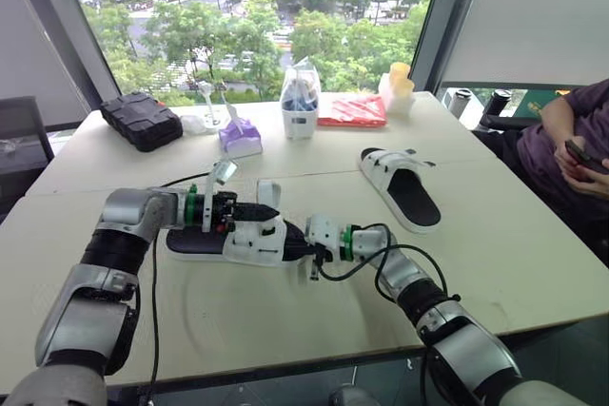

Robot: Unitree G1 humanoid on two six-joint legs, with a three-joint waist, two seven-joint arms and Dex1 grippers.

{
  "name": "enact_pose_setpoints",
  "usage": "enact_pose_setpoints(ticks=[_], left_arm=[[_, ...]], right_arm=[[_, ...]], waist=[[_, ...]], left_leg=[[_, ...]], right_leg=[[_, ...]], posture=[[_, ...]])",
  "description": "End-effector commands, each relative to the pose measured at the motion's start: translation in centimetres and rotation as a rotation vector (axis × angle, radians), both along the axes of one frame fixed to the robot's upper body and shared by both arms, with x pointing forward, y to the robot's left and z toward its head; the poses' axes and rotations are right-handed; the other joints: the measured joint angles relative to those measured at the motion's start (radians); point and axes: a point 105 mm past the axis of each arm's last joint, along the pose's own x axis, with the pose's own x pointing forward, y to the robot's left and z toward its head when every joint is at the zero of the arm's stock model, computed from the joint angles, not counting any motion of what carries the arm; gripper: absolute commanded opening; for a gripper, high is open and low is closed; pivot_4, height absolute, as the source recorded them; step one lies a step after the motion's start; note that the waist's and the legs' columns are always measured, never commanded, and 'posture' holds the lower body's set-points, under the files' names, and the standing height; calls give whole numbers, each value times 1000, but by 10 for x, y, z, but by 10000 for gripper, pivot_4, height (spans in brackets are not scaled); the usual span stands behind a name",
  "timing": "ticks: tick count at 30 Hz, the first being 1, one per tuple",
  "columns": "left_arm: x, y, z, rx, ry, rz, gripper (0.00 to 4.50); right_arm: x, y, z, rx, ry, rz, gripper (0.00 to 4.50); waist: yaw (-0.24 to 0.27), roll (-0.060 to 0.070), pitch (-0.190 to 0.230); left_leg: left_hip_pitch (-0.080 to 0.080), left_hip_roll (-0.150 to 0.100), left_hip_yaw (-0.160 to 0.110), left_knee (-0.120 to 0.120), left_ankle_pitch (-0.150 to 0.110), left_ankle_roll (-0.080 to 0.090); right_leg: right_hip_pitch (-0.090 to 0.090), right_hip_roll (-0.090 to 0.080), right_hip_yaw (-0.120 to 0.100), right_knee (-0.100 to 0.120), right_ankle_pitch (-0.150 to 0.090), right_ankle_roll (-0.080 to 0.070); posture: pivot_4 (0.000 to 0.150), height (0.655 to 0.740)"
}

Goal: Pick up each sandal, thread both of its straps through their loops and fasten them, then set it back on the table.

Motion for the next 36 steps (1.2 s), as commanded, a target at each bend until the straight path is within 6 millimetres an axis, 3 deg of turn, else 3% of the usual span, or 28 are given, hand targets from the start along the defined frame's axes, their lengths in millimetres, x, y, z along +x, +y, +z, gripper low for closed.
enact_pose_setpoints(ticks=[1,11,18,23,27,36], left_arm=[[-6,-2,3,9,1,-72,361],[-4,-5,-20,66,-16,-67,361],[-2,-6,-14,47,-38,-74,361],[7,-5,3,-14,-40,-38,361],[1,-3,-11,43,-32,-71,361],[-1,-4,-14,49,-20,-78,361]], right_arm=[[-7,-20,-46,-136,137,-57,0],[-8,-21,-46,-129,141,-66,0],[-7,-21,-46,-129,142,-71,0],[-9,-19,-48,-128,144,-64,0],[-9,-19,-50,-133,149,-72,0],[-9,-21,-52,-134,153,-77,0]], waist=[[0,0,0],[2,0,0],[3,0,0],[2,0,0],[1,0,0],[2,0,0]], left_leg=[[0,0,0,0,0,0],[0,0,0,0,0,0],[0,0,0,0,0,0],[0,0,0,0,0,0],[0,0,0,-1,0,0],[1,0,-1,-2,0,0]], right_leg=[[0,0,0,0,0,0],[0,0,0,0,0,0],[0,-1,0,0,0,0],[0,0,0,0,0,0],[0,-1,0,0,0,0],[0,0,0,0,0,0]], posture=[[1500,7400],[1500,7400],[1500,7400],[1500,7400],[1500,7400],[1500,7400]])
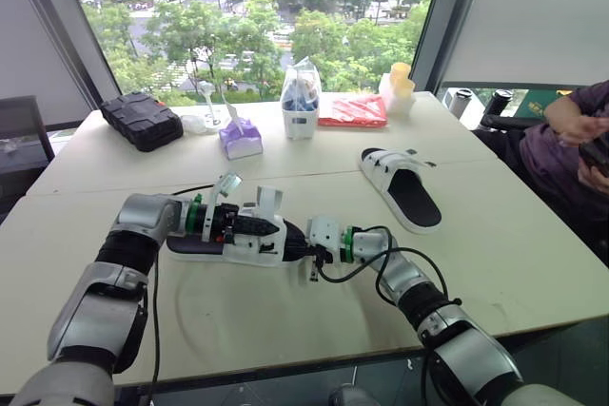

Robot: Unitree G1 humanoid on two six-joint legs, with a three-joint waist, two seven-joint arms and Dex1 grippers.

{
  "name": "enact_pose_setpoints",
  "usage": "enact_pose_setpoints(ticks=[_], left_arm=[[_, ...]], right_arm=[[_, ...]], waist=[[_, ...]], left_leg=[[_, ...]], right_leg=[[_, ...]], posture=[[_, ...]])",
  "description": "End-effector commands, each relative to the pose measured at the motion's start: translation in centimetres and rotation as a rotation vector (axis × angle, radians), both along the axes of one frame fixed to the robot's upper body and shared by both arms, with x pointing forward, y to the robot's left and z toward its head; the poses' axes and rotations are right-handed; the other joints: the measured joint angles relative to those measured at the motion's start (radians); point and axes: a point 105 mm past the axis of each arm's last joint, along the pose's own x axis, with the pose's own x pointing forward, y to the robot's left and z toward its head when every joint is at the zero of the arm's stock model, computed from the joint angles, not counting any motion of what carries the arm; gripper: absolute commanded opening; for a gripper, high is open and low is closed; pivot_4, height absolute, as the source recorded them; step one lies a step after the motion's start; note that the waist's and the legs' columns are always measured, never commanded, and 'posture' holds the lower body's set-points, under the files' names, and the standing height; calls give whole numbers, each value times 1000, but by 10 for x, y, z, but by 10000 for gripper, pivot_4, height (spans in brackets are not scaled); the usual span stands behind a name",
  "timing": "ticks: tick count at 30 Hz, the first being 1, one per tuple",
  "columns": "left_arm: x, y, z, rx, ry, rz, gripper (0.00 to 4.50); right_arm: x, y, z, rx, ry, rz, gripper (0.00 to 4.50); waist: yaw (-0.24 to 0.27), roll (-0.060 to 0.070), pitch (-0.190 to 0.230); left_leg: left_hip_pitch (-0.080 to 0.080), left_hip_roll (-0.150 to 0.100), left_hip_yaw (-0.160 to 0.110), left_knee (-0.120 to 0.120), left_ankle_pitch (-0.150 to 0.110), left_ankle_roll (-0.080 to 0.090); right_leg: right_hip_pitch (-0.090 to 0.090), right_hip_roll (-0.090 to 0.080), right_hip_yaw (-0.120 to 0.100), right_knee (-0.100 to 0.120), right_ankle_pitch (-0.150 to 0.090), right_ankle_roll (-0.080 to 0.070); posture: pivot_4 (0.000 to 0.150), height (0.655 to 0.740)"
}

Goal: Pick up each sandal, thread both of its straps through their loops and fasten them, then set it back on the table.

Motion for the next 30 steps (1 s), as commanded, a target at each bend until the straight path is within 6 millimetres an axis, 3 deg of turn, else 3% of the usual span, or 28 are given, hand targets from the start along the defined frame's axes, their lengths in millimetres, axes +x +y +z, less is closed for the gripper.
enact_pose_setpoints(ticks=[1,11,28,30], left_arm=[[-1,-1,5,7,-23,-22,361],[-6,-7,3,-4,-7,-61,361],[-10,2,8,1,15,-69,361],[-10,4,2,40,-2,-73,361]], right_arm=[[-8,-20,-51,-146,156,-59,0],[-10,-19,-52,-146,159,-58,0],[-10,-19,-55,-153,170,-61,0],[-10,-18,-55,-152,170,-61,0]], waist=[[0,0,0],[0,0,0],[-1,0,0],[-2,0,0]], left_leg=[[0,0,0,0,0,0],[0,0,0,0,0,0],[0,0,0,0,0,0],[0,0,0,0,0,0]], right_leg=[[0,0,0,0,0,0],[0,0,0,0,0,0],[0,0,0,0,0,0],[0,0,0,0,0,0]], posture=[[1500,7400],[1500,7400],[1500,7400],[1500,7400]])
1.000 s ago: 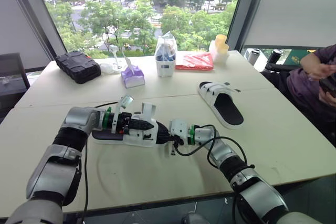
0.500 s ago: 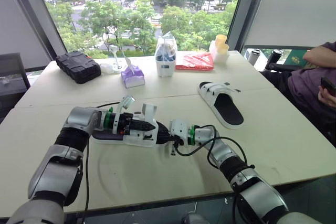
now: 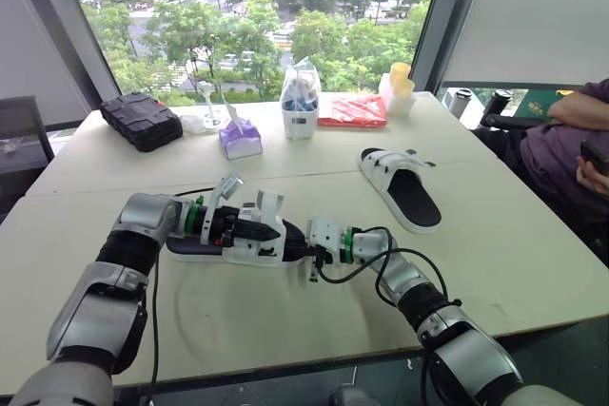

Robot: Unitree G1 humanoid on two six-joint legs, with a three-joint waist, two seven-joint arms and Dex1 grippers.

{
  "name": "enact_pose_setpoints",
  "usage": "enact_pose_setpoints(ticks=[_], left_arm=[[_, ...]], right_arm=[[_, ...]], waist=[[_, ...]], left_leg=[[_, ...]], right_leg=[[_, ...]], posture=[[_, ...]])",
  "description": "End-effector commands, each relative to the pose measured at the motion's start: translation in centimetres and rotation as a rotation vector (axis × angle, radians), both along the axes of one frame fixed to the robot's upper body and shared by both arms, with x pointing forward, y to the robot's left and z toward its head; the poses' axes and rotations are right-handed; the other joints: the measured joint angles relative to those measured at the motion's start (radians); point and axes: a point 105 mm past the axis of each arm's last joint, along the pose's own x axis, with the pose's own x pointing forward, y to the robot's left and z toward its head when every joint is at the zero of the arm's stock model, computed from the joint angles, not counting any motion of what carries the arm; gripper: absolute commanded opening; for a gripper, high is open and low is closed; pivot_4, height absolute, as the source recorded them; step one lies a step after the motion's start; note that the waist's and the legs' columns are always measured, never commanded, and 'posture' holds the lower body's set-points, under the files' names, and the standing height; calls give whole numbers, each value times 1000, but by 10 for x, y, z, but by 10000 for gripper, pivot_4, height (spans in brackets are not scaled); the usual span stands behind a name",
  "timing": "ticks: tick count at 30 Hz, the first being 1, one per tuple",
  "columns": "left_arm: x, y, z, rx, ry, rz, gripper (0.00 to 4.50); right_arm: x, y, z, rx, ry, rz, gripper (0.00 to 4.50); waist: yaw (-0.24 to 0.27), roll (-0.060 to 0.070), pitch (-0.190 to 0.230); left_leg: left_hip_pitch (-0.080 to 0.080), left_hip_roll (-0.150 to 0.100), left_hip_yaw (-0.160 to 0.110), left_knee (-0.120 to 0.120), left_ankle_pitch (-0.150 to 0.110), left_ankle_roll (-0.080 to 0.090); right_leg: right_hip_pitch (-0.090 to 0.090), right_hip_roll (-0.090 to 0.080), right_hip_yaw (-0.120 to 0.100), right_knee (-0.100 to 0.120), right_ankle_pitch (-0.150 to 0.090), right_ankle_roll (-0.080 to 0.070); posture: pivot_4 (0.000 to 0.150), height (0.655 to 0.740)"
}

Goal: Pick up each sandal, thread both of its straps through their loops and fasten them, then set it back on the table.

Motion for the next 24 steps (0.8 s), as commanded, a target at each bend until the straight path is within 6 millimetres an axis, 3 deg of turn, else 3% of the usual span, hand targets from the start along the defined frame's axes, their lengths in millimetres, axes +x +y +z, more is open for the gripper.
enact_pose_setpoints(ticks=[1,10,18,24], left_arm=[[-1,7,-2,57,-47,-9,361],[11,4,-22,186,-212,-1,361],[-5,-2,-15,161,-250,-115,361],[7,-7,-9,172,-383,-66,361]], right_arm=[[-9,-18,-54,-156,169,-58,0],[-9,-16,-53,-146,165,-59,0],[-10,-18,-55,-146,172,-66,0],[-9,-16,-53,-139,172,-69,0]], waist=[[-1,0,0],[1,0,-1],[1,0,-1],[2,0,-1]], left_leg=[[0,0,0,0,0,0],[2,0,0,-2,0,0],[3,0,0,-2,0,0],[5,0,0,-5,0,0]], right_leg=[[0,0,0,0,0,0],[1,0,0,0,0,0],[2,0,0,0,0,0],[2,0,0,0,0,0]], posture=[[1500,7400],[1500,7400],[1500,7400],[1500,7400]])
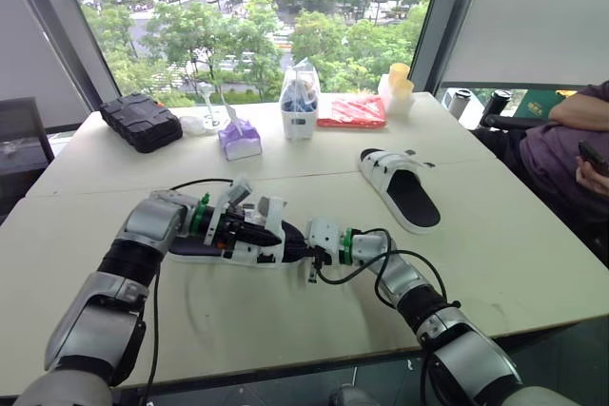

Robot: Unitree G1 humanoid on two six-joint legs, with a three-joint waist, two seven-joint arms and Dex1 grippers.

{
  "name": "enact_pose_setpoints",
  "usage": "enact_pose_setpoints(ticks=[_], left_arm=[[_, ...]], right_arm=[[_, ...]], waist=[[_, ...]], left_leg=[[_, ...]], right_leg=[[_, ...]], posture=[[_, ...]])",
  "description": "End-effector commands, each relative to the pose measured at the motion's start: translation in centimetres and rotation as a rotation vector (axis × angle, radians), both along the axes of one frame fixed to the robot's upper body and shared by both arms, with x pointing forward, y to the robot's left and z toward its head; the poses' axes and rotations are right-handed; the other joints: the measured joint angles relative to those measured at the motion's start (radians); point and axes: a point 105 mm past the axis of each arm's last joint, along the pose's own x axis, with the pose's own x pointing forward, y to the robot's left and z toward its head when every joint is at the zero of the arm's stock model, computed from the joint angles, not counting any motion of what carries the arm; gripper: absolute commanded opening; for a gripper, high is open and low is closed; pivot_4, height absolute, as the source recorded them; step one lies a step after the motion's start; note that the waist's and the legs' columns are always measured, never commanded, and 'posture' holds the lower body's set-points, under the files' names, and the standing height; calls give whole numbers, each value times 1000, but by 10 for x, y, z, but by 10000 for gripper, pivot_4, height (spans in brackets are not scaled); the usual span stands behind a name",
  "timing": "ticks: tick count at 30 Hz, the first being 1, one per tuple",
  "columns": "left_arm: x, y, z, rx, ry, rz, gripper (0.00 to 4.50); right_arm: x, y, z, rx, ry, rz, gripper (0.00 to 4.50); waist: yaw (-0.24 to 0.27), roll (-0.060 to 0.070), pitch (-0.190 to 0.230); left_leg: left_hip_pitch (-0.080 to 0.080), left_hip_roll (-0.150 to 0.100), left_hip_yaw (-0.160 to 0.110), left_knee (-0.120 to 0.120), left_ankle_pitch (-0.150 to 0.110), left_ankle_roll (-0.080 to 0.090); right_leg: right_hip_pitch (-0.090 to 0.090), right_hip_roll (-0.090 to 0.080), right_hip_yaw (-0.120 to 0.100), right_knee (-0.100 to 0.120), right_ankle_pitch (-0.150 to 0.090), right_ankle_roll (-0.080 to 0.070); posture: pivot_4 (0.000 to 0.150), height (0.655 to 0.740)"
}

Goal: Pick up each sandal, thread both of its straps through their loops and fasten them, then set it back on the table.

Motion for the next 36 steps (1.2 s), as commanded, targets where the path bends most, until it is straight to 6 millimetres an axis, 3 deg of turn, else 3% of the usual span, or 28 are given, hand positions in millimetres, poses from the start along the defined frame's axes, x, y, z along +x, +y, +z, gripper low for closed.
enact_pose_setpoints(ticks=[1,8,18,29,36], left_arm=[[5,1,0,26,-76,13,361],[0,6,-5,58,-115,-16,361],[-12,-13,-4,-119,-32,89,361],[-31,16,-32,46,-143,110,361],[-19,25,-26,79,-234,146,361]], right_arm=[[-8,-17,-52,-147,170,-57,0],[-8,-16,-51,-147,170,-57,0],[-10,-14,-53,-146,174,-48,0],[-10,-14,-53,-151,175,-41,0],[-11,-12,-54,-157,176,-31,0]], waist=[[0,0,0],[-1,0,0],[1,0,0],[-4,1,-1],[-2,2,-1]], left_leg=[[0,0,0,0,0,0],[0,0,0,0,0,0],[3,0,0,-1,0,0],[6,1,1,-5,0,0],[5,1,2,-5,0,-1]], right_leg=[[0,0,0,0,0,0],[0,0,0,0,0,0],[3,-1,0,-1,0,0],[3,-1,1,-1,0,0],[2,-1,1,-2,-1,-1]], posture=[[1500,7400],[1500,7400],[1500,7400],[1500,7400],[1500,7400]])
